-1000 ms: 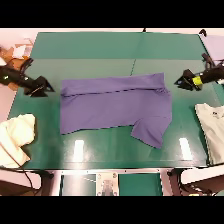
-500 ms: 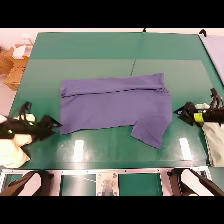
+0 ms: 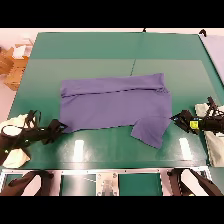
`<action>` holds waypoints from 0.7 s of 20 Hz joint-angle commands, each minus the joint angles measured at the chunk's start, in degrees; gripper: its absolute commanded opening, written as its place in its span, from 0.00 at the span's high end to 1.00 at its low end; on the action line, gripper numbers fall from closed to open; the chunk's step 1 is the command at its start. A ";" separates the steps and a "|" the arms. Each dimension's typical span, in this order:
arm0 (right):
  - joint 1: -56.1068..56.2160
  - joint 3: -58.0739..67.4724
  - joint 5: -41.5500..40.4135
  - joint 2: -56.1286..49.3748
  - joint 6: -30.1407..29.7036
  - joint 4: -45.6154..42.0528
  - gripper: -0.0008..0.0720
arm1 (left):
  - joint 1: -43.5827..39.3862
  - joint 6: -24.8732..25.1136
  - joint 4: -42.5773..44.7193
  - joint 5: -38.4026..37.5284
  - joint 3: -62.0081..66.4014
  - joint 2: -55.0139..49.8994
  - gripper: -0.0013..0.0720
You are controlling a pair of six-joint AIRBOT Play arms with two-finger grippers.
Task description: Fold the shirts.
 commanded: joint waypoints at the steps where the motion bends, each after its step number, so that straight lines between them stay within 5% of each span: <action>1: -0.04 -0.70 -0.17 0.20 0.09 0.15 0.42 | -5.25 -1.86 -4.63 9.51 -0.44 -1.09 0.31; 3: -0.04 -1.75 -0.20 0.20 0.09 0.11 0.37 | -8.41 -2.84 -5.03 9.75 -0.44 -4.96 0.31; 4: -0.04 -2.25 -0.17 0.20 0.15 0.13 0.37 | -8.83 -2.73 -5.46 9.38 -0.42 -6.25 0.44; 5: -0.04 -2.71 -0.15 0.20 0.31 0.11 0.38 | -8.81 -2.01 -5.49 9.33 -0.04 -6.08 0.86; 6: -0.04 -3.02 0.04 0.20 0.37 0.11 0.38 | -8.81 -1.75 -5.40 9.31 0.85 -5.86 0.95; 14: -0.04 -13.84 -3.04 0.17 2.62 -1.49 0.38 | -8.63 -4.04 2.36 6.05 4.74 -5.86 0.96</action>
